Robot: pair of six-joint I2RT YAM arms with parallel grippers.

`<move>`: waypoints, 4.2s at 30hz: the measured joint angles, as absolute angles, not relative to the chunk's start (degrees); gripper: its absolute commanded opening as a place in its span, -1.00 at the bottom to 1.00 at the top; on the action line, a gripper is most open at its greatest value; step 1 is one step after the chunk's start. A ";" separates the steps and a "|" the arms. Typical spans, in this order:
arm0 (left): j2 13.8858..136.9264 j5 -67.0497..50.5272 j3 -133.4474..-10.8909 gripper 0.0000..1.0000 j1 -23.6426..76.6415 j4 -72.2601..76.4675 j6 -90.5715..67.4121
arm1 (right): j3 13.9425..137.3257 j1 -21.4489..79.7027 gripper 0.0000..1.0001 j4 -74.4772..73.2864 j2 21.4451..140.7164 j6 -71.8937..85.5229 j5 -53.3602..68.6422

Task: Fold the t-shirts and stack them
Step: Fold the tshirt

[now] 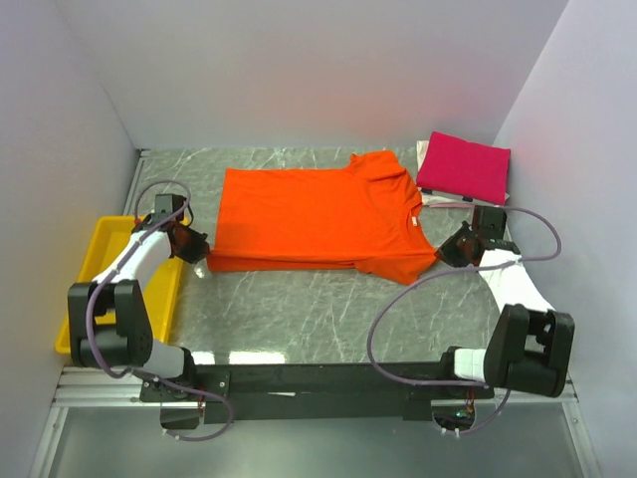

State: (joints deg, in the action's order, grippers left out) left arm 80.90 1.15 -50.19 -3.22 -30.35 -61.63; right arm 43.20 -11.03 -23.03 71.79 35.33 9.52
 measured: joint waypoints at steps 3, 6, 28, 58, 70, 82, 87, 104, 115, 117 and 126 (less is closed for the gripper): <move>84.01 1.23 -52.95 -0.99 -2.85 -30.44 -61.65 | 44.01 -11.03 -1.00 -22.48 75.07 35.51 9.91; 86.94 1.39 -55.66 -0.99 -2.28 -30.39 -61.67 | 44.97 -11.05 -1.00 -21.69 77.58 35.66 10.17; 98.17 3.31 -66.08 -0.99 1.19 -32.01 -61.80 | 50.37 -11.05 -1.00 -19.03 85.23 36.51 10.59; 91.98 6.02 -65.10 0.64 1.32 -31.73 -61.17 | 50.41 -6.66 0.40 -18.39 76.53 35.07 6.83; 84.90 4.34 -53.12 0.59 3.51 -30.13 -62.19 | 32.82 2.35 -0.04 -16.47 68.99 38.92 2.44; 85.03 2.72 -52.99 0.55 4.38 -27.57 -62.17 | 33.01 5.02 -0.91 -12.47 74.02 41.10 -0.03; 85.30 2.35 -52.99 0.55 4.38 -27.22 -62.15 | 37.12 5.30 -0.95 -13.37 76.05 41.06 0.03; 88.84 2.37 -52.99 0.55 4.67 -27.27 -62.13 | 61.21 5.21 -0.98 -17.50 92.36 39.99 5.54; 88.88 2.42 -52.99 0.56 4.84 -27.35 -62.00 | 70.11 3.38 -0.99 -18.20 104.47 40.95 8.71; 88.90 2.42 -52.99 0.56 4.84 -27.35 -62.00 | 71.42 3.01 -1.00 -18.24 105.51 41.45 8.97; 90.21 2.46 -52.99 0.57 4.86 -27.33 -62.02 | 74.15 1.26 -1.00 -17.23 107.04 45.17 9.43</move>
